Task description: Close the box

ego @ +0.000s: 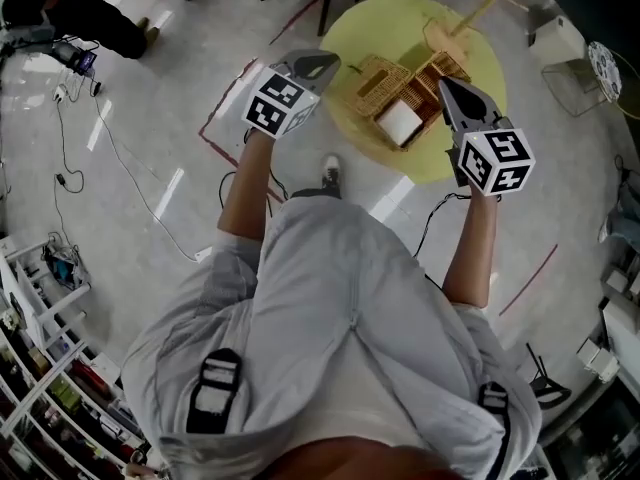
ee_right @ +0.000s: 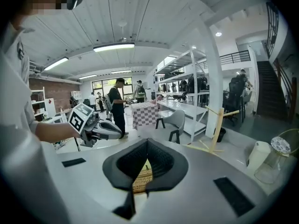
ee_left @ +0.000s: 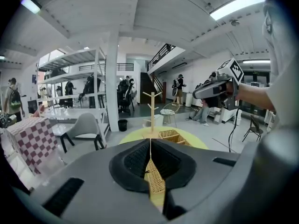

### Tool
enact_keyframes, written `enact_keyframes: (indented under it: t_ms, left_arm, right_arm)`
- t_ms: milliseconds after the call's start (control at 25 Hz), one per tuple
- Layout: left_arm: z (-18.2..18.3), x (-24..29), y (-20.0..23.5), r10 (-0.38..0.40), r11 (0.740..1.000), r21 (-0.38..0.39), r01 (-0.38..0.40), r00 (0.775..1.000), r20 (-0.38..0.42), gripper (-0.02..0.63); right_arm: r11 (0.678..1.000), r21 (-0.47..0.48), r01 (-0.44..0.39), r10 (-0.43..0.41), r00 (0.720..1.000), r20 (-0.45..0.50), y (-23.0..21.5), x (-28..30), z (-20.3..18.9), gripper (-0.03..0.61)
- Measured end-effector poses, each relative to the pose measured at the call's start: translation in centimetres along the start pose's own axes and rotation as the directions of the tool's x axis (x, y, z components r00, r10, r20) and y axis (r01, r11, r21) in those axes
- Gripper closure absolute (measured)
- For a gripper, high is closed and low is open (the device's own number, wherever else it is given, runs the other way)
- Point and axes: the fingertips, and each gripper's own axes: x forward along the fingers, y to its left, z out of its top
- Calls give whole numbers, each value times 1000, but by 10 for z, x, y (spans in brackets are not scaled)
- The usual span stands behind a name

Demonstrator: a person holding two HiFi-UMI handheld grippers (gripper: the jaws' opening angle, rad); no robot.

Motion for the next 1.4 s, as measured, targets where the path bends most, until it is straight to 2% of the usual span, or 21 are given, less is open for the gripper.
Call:
enact_keyframes:
  t_ms: [160,320,520,720,880,960,1120,1280,1400]
  left_arm:
    - [-20,30,19,-72,997,4,73,996,-54,584]
    - [-44,59,32,-147,989,10,150,981,-127,584]
    - [-76,92,40,-212,973,43,228,949,-234,583]
    - [-104,120,41,-277,954,23,298,911,-305,583]
    - [-128,137,41,-309,939,26,342,875,-372,576]
    - [-139,144,41,-328,928,32,370,856,-399,502]
    - [-156,155,44,-340,907,70,416,819,-462,511]
    - [-174,167,37,-358,857,135,497,763,-538,506]
    - [-186,177,36,-350,819,189,542,733,-583,506]
  right_arm:
    - [999,8,37,-36,998,-47,-13,23,-14,560]
    - [997,19,80,-78,991,-105,-24,39,-31,560]
    - [988,49,149,-140,976,-165,-38,48,-53,560]
    - [979,93,183,-161,966,-203,-51,52,-71,560]
    - [971,132,199,-168,962,-215,-59,63,-80,560]
    - [968,150,199,-163,961,-223,-59,72,-84,560]
    - [965,171,199,-156,959,-237,-60,86,-89,560]
    - [960,190,205,-153,954,-257,-60,93,-94,560]
    - [959,195,206,-148,951,-272,-63,98,-97,560]
